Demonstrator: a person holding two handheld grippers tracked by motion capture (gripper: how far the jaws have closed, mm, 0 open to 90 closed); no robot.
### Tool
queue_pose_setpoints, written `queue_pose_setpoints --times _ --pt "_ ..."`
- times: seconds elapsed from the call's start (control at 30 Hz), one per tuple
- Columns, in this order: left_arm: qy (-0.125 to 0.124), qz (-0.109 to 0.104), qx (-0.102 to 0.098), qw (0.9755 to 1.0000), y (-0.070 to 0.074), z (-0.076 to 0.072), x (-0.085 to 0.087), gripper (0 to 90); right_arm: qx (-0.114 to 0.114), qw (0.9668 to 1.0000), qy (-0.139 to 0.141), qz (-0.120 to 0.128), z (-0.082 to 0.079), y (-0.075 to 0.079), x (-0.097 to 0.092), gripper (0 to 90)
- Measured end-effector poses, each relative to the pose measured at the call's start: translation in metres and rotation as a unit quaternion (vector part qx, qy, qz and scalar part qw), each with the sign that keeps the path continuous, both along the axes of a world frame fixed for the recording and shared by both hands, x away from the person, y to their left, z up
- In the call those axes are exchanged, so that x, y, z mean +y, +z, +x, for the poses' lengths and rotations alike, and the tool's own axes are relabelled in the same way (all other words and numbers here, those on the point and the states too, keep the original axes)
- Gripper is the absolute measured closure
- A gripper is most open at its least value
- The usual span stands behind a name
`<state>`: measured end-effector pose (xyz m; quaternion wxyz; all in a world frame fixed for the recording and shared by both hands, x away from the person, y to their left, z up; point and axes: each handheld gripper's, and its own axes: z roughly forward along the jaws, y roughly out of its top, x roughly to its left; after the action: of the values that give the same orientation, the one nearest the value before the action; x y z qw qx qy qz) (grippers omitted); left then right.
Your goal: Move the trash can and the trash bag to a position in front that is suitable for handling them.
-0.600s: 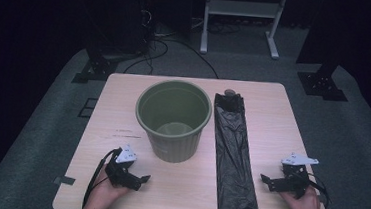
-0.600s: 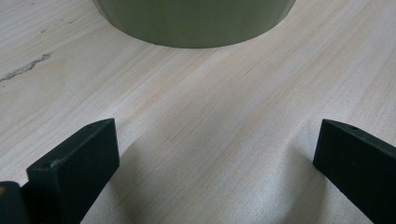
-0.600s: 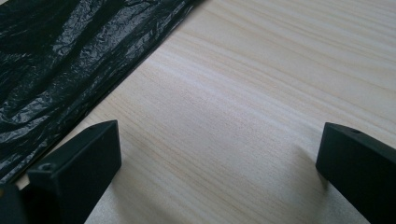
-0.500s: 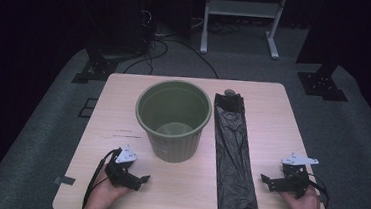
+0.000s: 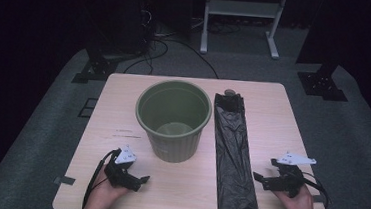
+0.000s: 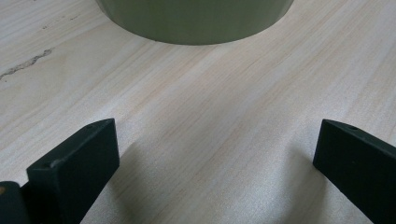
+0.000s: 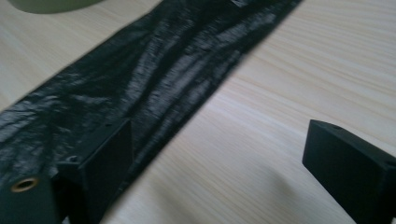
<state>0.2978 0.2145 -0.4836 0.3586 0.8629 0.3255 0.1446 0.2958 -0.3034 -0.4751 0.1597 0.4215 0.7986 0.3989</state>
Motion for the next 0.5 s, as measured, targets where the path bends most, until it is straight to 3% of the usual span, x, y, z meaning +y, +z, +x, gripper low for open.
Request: queue_pose_setpoints --times 0.03,0.1,0.27,0.33,0.37,0.4,0.5 --pt "0.0 0.0 0.0 1.0 0.0 0.0 0.0 0.0 0.003 0.9999 0.016 0.004 -0.001 0.0 0.007 13.4" --pt "0.0 0.0 0.0 1.0 0.0 0.0 0.0 0.0 0.004 0.9998 0.021 0.0 -0.001 0.0 0.012 13.6" --pt "0.0 0.0 0.0 1.0 0.0 0.0 0.0 0.0 0.021 0.9981 0.058 -0.002 -0.001 -0.003 0.028 34.9" --pt "0.0 0.0 0.0 1.0 0.0 0.0 0.0 0.0 0.024 0.9977 0.062 -0.013 -0.001 -0.005 0.031 38.2" --pt "0.0 0.0 0.0 1.0 0.0 0.0 0.0 0.0 0.017 0.9973 0.069 -0.017 -0.002 -0.006 0.032 48.2" --pt "0.0 0.0 0.0 1.0 0.0 0.0 0.0 0.0 0.017 0.9973 0.069 -0.017 -0.002 -0.006 0.032 48.2" --pt "0.0 0.0 0.0 1.0 0.0 0.0 0.0 0.0 0.013 0.9972 0.068 -0.03 -0.003 -0.005 0.03 65.0"
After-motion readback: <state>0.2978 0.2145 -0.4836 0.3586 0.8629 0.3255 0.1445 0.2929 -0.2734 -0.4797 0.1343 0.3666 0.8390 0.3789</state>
